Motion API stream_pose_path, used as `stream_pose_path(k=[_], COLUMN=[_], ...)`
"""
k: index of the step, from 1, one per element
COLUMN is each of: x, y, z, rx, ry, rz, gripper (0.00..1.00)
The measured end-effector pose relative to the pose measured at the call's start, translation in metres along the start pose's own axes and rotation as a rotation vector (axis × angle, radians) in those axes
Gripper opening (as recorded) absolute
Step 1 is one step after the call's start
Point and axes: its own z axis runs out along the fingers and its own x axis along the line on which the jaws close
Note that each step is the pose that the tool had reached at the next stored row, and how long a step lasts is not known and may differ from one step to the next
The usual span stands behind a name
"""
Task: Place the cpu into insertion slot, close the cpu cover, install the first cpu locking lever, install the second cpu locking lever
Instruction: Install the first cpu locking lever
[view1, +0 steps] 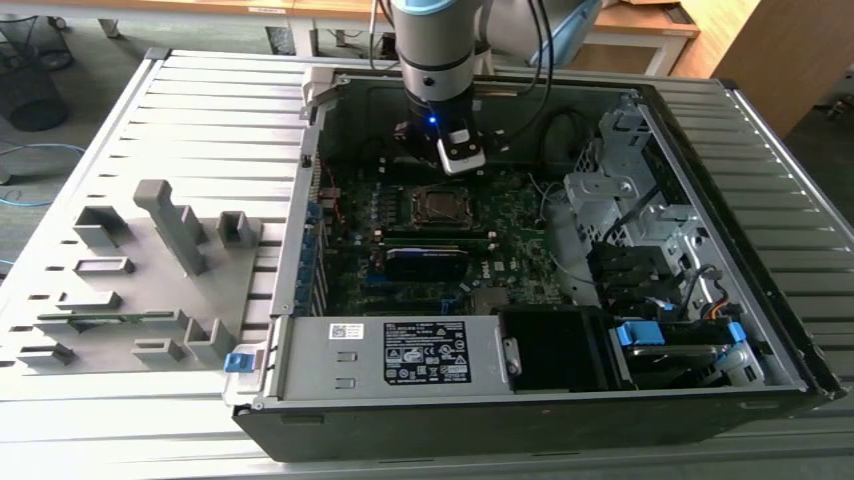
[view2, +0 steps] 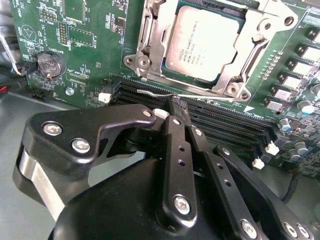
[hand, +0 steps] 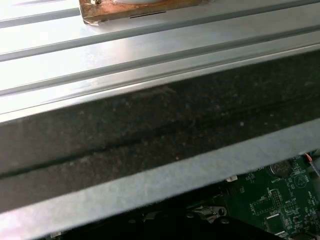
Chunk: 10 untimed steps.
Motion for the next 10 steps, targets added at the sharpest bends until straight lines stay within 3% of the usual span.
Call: stream_pose_path(k=[10], x=[-0.0012], y=[-0.0004], z=[0.0042], rx=[-0.0001], ry=[0.0000], rz=[0.000], gripper=[0.11])
